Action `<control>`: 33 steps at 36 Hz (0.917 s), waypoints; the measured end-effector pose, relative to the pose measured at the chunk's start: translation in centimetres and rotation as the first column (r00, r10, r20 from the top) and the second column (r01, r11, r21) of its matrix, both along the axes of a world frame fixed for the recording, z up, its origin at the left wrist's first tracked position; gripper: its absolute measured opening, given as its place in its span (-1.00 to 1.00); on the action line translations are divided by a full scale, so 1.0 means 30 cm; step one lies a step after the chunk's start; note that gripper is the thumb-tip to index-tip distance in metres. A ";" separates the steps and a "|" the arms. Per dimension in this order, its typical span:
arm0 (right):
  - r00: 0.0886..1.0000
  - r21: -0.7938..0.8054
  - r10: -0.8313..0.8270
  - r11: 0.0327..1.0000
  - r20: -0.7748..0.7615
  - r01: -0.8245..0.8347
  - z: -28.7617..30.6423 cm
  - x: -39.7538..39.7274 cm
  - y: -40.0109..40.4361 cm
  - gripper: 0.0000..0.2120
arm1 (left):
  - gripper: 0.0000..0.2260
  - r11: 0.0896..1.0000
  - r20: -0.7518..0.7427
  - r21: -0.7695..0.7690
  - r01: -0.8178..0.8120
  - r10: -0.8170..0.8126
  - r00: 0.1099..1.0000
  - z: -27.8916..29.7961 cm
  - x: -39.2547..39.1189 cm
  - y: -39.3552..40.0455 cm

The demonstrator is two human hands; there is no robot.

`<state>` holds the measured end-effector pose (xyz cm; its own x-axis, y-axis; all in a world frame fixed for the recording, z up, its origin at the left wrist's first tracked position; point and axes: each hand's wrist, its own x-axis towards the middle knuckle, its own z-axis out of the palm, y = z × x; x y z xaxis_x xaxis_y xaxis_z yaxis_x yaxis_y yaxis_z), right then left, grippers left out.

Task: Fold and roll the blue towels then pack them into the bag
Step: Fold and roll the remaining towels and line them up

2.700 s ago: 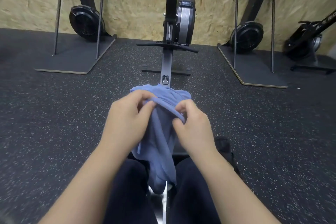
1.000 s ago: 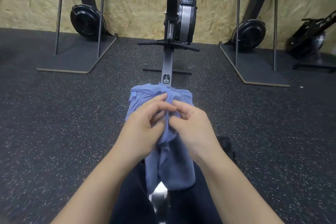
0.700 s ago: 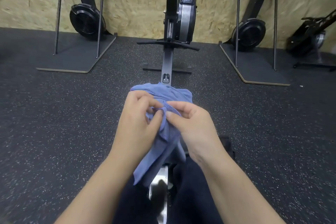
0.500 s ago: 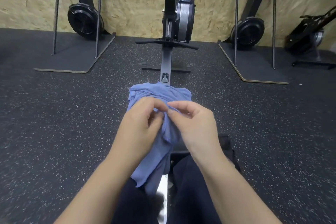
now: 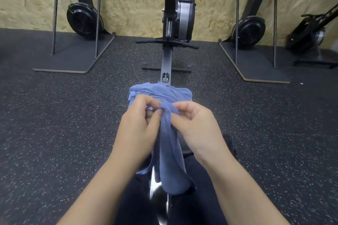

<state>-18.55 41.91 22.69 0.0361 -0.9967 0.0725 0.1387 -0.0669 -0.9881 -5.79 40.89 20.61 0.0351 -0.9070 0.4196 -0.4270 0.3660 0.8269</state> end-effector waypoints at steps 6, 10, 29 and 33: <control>0.964 -0.092 -0.133 0.989 -0.232 0.114 -0.006 -0.018 -0.014 -0.84 | -0.79 0.997 0.051 -0.047 0.054 -0.051 0.997 0.006 0.002 -0.002; 0.925 -0.071 -0.101 0.994 -0.366 0.080 -0.013 -0.035 -0.011 -0.91 | -0.87 0.991 0.064 -0.109 0.080 -0.074 0.995 0.009 0.001 -0.004; 0.753 -0.101 0.055 0.982 -0.656 -0.160 -0.018 -0.037 -0.002 -0.73 | -0.85 0.993 0.068 -0.057 0.104 -0.100 0.993 0.036 0.043 -0.027; 0.750 -0.110 0.076 0.975 -0.658 -0.195 -0.017 -0.038 -0.001 -0.70 | -0.75 0.996 0.009 0.015 0.088 -0.088 0.996 0.028 0.045 -0.029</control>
